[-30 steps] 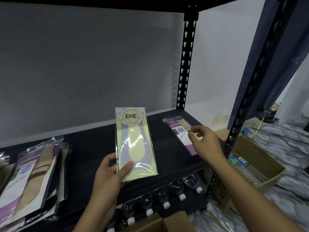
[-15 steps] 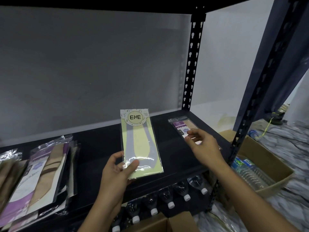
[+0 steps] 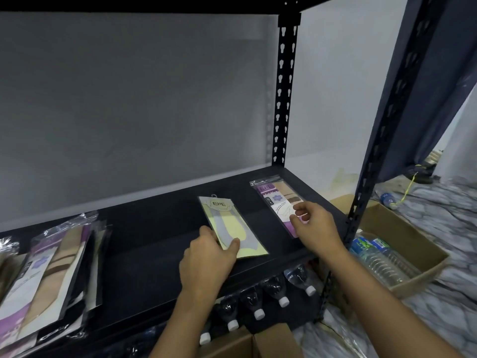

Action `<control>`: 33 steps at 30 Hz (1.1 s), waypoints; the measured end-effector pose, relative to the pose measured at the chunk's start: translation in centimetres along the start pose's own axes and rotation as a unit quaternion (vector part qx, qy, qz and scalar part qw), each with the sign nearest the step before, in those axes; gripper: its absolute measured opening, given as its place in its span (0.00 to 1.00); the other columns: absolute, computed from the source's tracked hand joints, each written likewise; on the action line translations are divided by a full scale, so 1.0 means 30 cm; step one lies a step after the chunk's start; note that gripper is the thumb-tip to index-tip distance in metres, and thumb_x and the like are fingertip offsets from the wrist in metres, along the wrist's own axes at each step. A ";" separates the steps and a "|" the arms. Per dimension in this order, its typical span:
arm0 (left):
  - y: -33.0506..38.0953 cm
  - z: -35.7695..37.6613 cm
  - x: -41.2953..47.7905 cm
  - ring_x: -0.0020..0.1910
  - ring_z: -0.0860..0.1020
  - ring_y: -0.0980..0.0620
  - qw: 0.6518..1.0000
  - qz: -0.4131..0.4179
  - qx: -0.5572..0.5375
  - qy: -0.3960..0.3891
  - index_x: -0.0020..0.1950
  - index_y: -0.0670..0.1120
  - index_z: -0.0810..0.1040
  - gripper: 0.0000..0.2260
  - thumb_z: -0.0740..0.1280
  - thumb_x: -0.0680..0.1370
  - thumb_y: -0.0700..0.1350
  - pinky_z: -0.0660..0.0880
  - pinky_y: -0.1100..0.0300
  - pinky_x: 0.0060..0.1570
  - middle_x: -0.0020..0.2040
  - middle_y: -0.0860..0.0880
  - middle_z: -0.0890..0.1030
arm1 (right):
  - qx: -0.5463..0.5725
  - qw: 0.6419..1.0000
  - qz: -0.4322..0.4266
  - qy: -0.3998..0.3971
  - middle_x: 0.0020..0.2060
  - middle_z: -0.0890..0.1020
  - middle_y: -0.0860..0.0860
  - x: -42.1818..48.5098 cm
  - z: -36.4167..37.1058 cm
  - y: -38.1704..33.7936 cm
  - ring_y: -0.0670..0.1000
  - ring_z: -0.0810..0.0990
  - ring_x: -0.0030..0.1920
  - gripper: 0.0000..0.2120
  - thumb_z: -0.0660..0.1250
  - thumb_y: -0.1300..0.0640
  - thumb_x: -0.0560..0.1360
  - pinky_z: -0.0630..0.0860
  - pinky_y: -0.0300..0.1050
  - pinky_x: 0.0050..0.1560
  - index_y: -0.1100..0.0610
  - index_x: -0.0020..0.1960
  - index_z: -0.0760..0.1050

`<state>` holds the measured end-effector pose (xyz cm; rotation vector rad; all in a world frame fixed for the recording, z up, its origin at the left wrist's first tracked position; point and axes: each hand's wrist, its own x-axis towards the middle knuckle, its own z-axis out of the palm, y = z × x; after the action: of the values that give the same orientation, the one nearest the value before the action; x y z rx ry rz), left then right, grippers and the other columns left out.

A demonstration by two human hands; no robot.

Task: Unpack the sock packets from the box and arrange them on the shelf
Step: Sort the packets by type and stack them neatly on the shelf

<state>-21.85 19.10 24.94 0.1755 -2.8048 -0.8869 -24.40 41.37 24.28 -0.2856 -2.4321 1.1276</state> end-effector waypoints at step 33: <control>-0.500 -0.536 -0.091 0.52 0.77 0.63 0.962 0.052 -0.164 0.210 0.55 0.55 0.76 0.09 0.70 0.75 0.49 0.75 0.58 0.55 0.51 0.59 0.80 | 0.134 0.971 -0.143 -0.136 0.46 0.79 0.47 -0.313 0.356 -0.525 0.45 0.76 0.46 0.11 0.70 0.54 0.73 0.70 0.29 0.43 0.53 0.54 0.77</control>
<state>-14.84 -1.57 28.75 0.1436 -2.2237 -1.1223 -21.20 20.63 27.36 0.3146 -2.4035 1.4144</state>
